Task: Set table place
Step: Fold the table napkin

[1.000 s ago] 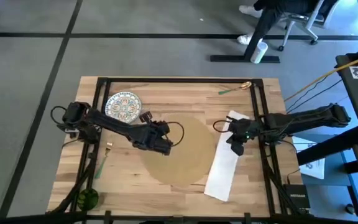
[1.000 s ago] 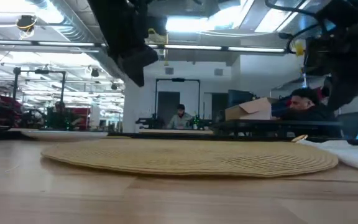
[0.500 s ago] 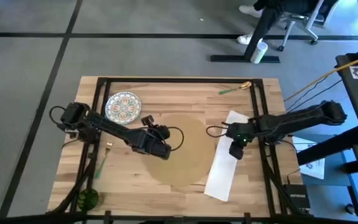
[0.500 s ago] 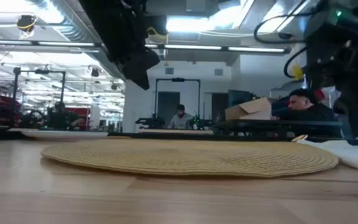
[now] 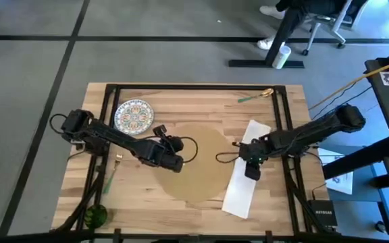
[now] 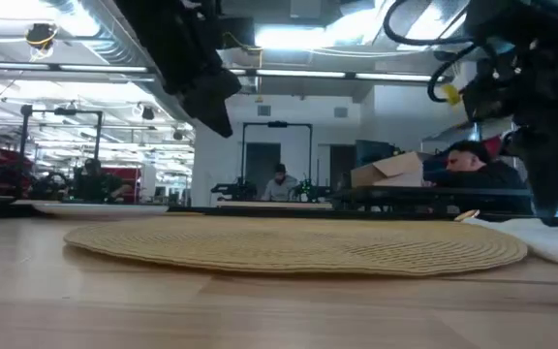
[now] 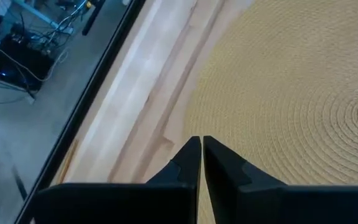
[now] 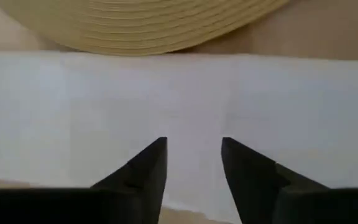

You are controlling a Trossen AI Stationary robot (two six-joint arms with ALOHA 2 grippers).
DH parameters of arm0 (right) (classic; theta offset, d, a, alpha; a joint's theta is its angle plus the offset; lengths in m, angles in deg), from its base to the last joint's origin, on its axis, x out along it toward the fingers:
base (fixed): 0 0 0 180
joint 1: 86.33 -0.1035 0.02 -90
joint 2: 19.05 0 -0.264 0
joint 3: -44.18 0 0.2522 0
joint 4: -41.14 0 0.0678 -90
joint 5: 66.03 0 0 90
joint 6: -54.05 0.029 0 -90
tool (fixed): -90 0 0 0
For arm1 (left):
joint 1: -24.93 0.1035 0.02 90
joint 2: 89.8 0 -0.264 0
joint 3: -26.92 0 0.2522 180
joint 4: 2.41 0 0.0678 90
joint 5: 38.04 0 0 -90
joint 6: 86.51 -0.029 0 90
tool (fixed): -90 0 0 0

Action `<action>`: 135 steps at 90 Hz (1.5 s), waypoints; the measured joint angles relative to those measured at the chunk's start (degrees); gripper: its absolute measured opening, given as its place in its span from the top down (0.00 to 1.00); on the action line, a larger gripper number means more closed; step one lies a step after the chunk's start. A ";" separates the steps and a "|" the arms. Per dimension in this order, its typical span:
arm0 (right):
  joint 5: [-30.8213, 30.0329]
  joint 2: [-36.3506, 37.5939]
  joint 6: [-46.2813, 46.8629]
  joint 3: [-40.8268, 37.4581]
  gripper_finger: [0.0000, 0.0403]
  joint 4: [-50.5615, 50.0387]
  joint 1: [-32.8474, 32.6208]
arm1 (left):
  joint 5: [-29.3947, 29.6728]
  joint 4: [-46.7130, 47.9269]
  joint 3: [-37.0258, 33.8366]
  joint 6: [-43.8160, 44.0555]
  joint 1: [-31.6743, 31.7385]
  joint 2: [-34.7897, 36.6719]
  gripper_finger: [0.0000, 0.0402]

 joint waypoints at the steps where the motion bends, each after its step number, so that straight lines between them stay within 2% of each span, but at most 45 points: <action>1: -0.42 -0.35 0.00 0.15 0.68 -0.30 -0.15 | -0.01 0.08 0.00 0.00 0.00 0.00 1.00; 15: -0.83 -3.42 0.24 2.54 0.72 -1.91 -1.36 | 0.01 0.05 0.00 -0.42 0.02 -0.01 1.00; 35: -3.40 -5.32 0.26 3.15 0.71 -3.58 -1.65 | -0.05 0.11 -0.01 -0.25 0.04 -0.02 1.00; 70: -4.15 -9.46 0.23 3.15 0.62 -3.24 -1.68 | -0.12 0.68 0.00 0.12 0.04 -0.04 1.00; 93: -3.33 -9.71 0.23 3.10 0.55 -1.21 -1.68 | -0.13 1.57 0.00 1.07 0.04 -0.04 1.00; 114: -3.22 -9.61 0.50 -0.50 0.54 1.91 -1.68 | -0.13 1.61 0.00 1.14 -0.07 -0.06 1.00; 135: -3.23 -9.65 0.52 -0.87 0.55 2.73 -1.68 | -0.13 1.55 0.00 1.12 -0.07 -0.07 1.00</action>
